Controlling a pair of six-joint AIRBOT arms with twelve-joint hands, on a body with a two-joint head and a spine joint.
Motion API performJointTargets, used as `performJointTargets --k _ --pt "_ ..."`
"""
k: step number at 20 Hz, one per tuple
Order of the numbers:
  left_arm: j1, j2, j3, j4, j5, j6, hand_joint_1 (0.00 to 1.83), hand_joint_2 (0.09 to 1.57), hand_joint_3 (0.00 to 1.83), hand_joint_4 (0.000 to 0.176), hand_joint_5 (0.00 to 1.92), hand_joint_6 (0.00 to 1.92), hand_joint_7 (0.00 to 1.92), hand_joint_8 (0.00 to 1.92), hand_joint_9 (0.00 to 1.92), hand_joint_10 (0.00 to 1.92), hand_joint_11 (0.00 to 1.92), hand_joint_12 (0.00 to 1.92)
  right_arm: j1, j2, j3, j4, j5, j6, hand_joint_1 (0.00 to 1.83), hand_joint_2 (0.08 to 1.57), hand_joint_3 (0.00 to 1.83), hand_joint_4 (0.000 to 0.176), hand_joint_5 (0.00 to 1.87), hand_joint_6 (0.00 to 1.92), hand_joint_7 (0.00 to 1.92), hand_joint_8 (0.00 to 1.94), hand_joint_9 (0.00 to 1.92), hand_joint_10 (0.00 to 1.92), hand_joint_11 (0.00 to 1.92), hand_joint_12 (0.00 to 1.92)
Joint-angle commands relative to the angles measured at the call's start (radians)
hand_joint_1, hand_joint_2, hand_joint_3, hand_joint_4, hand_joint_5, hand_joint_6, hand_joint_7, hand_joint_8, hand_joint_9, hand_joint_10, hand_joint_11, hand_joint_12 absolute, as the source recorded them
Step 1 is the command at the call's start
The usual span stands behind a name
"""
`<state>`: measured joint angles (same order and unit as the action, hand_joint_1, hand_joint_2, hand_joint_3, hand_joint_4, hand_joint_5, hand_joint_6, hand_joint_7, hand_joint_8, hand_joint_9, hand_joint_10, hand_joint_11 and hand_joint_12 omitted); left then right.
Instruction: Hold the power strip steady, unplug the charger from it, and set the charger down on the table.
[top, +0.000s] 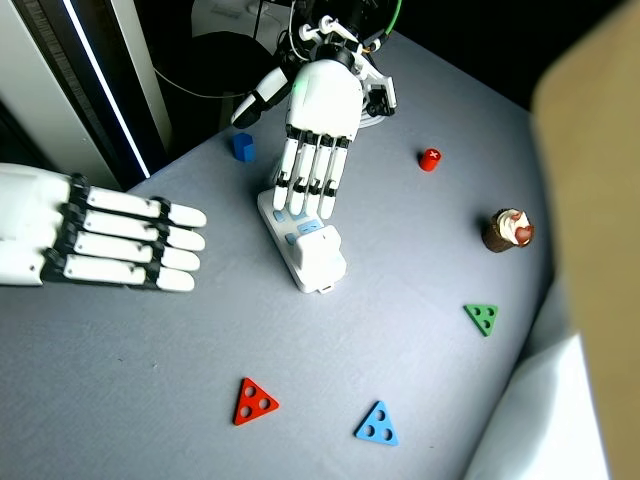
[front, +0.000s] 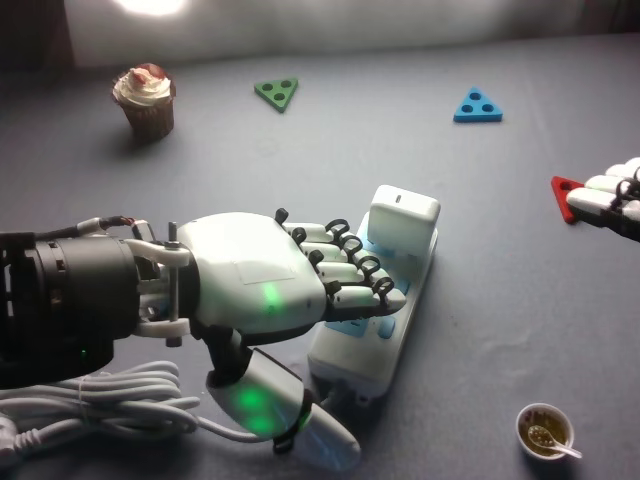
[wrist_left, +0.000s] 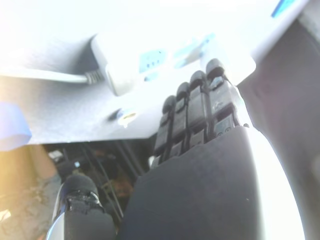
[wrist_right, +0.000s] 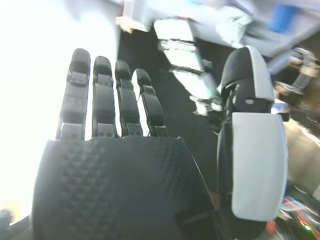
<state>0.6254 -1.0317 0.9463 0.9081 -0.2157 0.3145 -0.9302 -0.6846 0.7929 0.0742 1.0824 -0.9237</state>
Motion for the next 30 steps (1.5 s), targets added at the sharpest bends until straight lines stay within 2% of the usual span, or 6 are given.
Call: performJointTargets --k 1,7,15,21,24,30 --pt "-0.004 -0.007 0.000 -0.015 -0.063 -0.001 0.00 0.94 0.00 0.000 0.05 0.00 0.07 0.00 0.06 0.00 0.04 0.09 0.016 -0.004 -0.007 0.020 0.097 -0.011 0.80 1.06 0.00 0.000 0.13 0.01 0.14 0.01 0.15 0.01 0.17 0.14" --pt "0.015 -0.029 0.019 -0.015 -0.058 -0.001 0.00 0.94 0.00 0.000 0.03 0.00 0.06 0.00 0.05 0.01 0.04 0.08 0.085 -0.066 -0.026 0.167 0.068 -0.071 0.84 1.06 0.00 0.000 0.13 0.00 0.16 0.00 0.17 0.01 0.17 0.15" --pt "0.035 -0.035 0.025 -0.015 -0.066 -0.008 0.00 0.95 0.00 0.000 0.04 0.00 0.06 0.00 0.05 0.00 0.04 0.07 0.179 -0.144 -0.030 0.333 0.059 -0.135 0.78 1.12 0.01 0.000 0.10 0.00 0.13 0.00 0.15 0.00 0.16 0.15" --pt "0.051 -0.046 0.027 -0.015 -0.066 -0.012 0.00 0.95 0.00 0.000 0.06 0.01 0.07 0.01 0.06 0.00 0.05 0.07 0.278 -0.213 -0.035 0.516 -0.012 -0.200 0.79 1.13 0.00 0.000 0.10 0.00 0.13 0.00 0.15 0.00 0.15 0.17" --pt "0.062 -0.054 0.028 -0.015 -0.070 -0.014 0.00 0.95 0.00 0.000 0.05 0.00 0.07 0.00 0.05 0.00 0.03 0.06 0.324 -0.246 -0.038 0.539 -0.055 -0.245 0.80 1.13 0.00 0.000 0.11 0.00 0.13 0.00 0.15 0.00 0.14 0.17" --pt "0.073 -0.054 0.028 -0.013 -0.068 -0.014 0.00 0.94 0.00 0.000 0.05 0.00 0.07 0.00 0.06 0.01 0.05 0.07 0.403 -0.288 -0.034 0.683 -0.079 -0.249 0.85 1.12 0.00 0.000 0.13 0.01 0.16 0.01 0.18 0.01 0.17 0.21"
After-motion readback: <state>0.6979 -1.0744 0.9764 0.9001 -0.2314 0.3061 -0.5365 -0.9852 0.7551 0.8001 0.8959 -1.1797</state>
